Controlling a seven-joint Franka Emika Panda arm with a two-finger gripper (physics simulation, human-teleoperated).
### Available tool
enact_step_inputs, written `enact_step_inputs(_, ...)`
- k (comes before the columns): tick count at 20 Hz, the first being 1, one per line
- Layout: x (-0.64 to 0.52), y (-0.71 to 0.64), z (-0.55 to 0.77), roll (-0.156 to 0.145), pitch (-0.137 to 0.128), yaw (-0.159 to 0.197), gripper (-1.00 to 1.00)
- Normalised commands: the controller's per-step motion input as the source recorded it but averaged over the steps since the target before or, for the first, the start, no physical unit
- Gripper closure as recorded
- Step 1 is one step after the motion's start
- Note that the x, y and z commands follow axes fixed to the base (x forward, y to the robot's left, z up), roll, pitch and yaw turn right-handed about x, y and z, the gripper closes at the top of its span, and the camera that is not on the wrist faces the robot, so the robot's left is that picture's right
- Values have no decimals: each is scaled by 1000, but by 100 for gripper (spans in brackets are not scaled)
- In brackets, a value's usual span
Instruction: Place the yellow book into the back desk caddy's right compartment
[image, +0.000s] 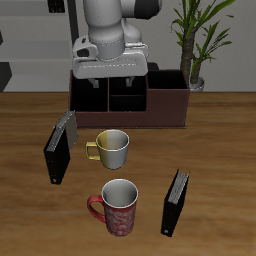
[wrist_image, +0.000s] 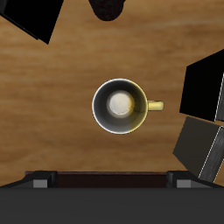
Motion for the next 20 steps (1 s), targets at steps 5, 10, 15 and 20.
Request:
enact_step_inputs(5,-74,-394,-119,-26,-34,-11,-100)
enact_step_inputs(10,-33,-511,-184,-37,1,-45,-100)
enact_step_inputs(15,-56,-466,-227,-30,0,1,-100)
enact_step_inputs(20,-218,-444,-218,-18,-11,-16,-100)
